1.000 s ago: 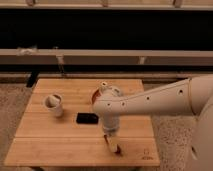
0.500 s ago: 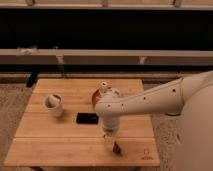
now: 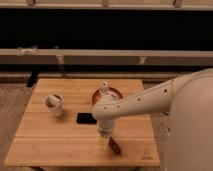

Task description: Drag the pepper across the table

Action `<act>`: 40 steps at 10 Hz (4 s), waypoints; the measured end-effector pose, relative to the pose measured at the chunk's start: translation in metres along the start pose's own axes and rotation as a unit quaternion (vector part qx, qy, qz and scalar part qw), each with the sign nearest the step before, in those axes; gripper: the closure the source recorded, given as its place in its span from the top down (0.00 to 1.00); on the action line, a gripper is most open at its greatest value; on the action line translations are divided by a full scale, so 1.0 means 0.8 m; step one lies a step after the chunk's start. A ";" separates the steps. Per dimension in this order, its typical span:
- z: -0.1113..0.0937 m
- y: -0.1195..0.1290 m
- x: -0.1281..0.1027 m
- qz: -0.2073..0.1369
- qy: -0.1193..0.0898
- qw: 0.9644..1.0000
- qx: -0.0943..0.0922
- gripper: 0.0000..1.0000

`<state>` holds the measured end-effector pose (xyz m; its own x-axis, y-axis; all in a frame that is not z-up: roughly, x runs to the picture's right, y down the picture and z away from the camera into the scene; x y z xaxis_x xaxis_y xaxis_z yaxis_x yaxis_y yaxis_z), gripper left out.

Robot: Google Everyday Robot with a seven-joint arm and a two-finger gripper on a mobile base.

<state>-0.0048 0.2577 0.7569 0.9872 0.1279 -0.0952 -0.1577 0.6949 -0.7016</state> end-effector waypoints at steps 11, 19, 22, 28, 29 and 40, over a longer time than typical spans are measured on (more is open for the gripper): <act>0.046 -0.013 0.016 0.057 -0.019 0.998 -0.023 0.80; 0.036 -0.013 0.013 0.046 -0.026 0.999 -0.009 0.04; 0.010 -0.007 -0.005 0.014 -0.036 0.999 0.020 0.00; -0.015 0.011 -0.059 -0.058 -0.098 0.993 0.037 0.00; -0.015 0.016 -0.077 -0.079 -0.108 0.990 0.035 0.00; -0.038 0.061 -0.218 -0.250 -0.146 0.957 0.030 0.00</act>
<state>-0.1839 0.2476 0.7176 0.8925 -0.0454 0.4487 0.3230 0.7587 -0.5657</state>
